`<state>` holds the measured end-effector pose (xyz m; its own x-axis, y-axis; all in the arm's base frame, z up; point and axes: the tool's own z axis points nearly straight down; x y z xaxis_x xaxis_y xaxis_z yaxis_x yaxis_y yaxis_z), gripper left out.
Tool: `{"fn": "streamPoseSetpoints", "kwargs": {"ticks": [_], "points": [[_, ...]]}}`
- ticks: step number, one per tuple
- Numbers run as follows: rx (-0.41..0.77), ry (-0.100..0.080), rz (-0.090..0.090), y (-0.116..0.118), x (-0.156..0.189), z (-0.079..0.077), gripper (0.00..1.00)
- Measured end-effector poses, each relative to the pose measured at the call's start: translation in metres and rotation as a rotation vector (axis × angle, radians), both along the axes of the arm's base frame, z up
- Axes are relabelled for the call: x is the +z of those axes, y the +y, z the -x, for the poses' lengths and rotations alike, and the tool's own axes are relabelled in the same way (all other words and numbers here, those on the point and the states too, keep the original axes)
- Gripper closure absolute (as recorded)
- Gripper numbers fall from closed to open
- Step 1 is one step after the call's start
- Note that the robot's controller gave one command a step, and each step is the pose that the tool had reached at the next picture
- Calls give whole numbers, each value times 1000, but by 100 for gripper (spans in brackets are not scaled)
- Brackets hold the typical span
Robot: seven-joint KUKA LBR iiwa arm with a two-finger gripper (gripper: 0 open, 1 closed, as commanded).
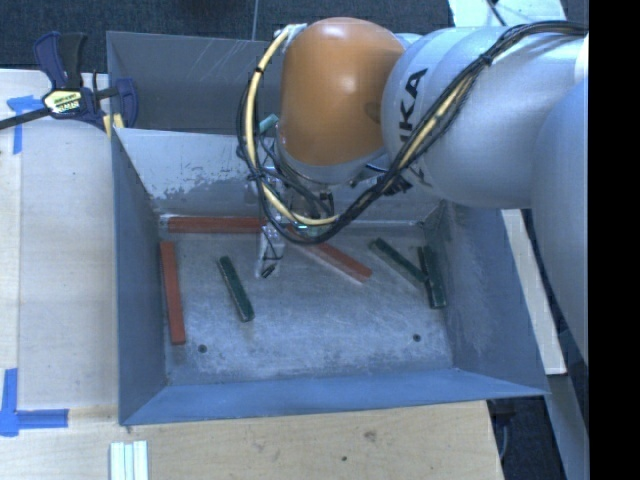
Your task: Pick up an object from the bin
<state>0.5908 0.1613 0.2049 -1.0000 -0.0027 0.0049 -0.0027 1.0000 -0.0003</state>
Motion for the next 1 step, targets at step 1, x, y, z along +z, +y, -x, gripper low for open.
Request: {"fn": "streamPoseSetpoints", "kwargs": {"ticks": [1], "points": [[209, -3, -2, 1, -135, -12, 0]]}}
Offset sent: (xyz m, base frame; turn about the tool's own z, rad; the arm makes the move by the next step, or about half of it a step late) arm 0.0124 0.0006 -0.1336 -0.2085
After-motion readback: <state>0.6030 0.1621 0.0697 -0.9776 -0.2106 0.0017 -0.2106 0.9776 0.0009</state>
